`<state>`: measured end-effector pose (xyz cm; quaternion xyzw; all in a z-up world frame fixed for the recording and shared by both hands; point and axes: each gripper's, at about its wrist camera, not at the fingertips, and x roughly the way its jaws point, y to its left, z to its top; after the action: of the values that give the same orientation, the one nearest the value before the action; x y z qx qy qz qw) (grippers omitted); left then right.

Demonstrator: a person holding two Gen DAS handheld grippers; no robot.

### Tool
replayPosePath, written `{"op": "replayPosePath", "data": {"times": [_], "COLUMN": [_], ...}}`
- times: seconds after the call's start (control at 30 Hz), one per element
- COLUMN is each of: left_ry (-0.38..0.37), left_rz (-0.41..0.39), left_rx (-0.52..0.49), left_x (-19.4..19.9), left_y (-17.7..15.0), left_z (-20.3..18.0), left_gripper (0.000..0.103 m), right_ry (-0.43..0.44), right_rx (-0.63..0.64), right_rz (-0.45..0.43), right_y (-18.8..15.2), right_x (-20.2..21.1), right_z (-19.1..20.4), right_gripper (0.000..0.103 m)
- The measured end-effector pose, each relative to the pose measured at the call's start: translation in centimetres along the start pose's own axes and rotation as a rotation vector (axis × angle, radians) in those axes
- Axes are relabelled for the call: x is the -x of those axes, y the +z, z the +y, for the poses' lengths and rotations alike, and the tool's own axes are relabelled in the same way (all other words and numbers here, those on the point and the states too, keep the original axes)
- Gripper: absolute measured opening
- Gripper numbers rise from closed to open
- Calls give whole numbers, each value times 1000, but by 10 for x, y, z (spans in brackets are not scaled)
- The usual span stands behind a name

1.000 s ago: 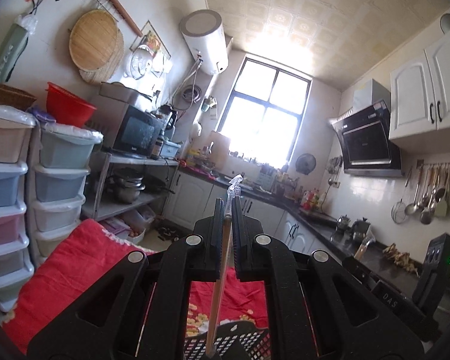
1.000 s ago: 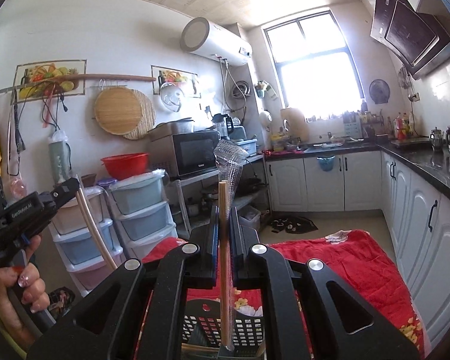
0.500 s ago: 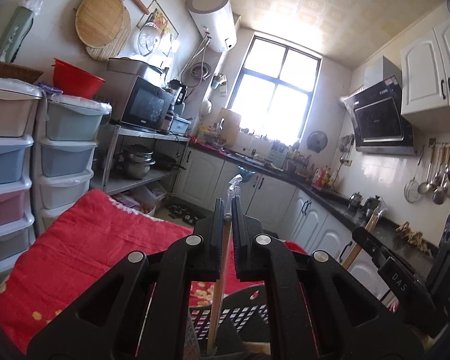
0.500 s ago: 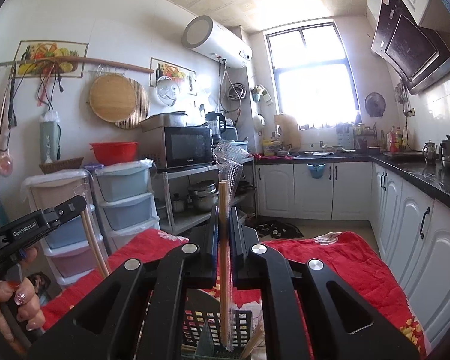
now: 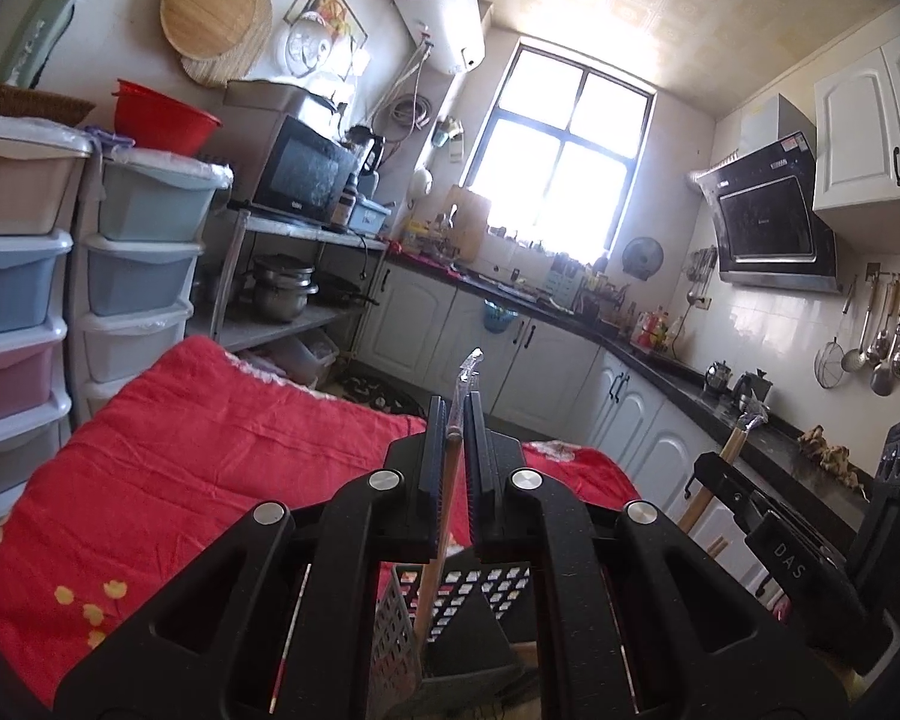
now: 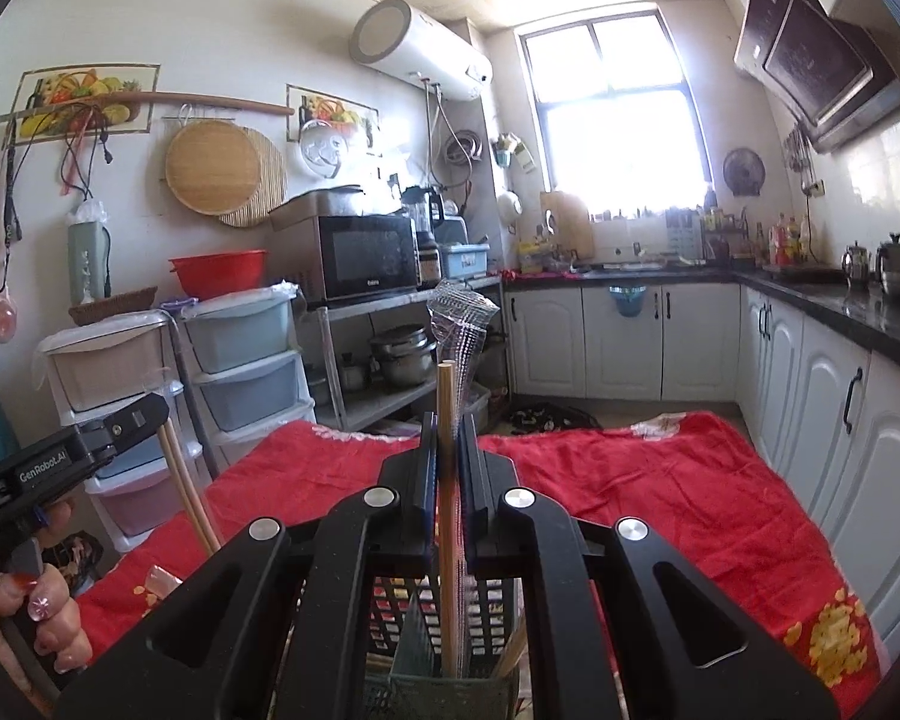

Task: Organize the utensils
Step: 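Open both tools to drop the chopsticks into the caddy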

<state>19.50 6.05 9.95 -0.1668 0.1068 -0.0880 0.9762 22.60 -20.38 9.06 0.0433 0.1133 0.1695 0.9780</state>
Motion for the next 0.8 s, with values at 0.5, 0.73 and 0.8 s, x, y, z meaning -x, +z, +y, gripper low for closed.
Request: {"op": "replayPosePath", "data": {"times": [0.5, 0.73, 0.8], "left_ry": [36, 52, 55], "left_rz": [106, 122, 124], "left_rx": [43, 52, 47], "left_x": [12, 28, 34], "left_y": [-12, -15, -17], "left_z": [12, 17, 17], "left_gripper": [54, 77, 85], "right_ry": [12, -5, -7], "right_rx": [-9, 5, 2], "right_rz": [102, 130, 136], "right_y": [-3, -8, -9], "right_x": [23, 40, 43], "right_z": [3, 2, 0], "right_gripper": [44, 54, 56]}}
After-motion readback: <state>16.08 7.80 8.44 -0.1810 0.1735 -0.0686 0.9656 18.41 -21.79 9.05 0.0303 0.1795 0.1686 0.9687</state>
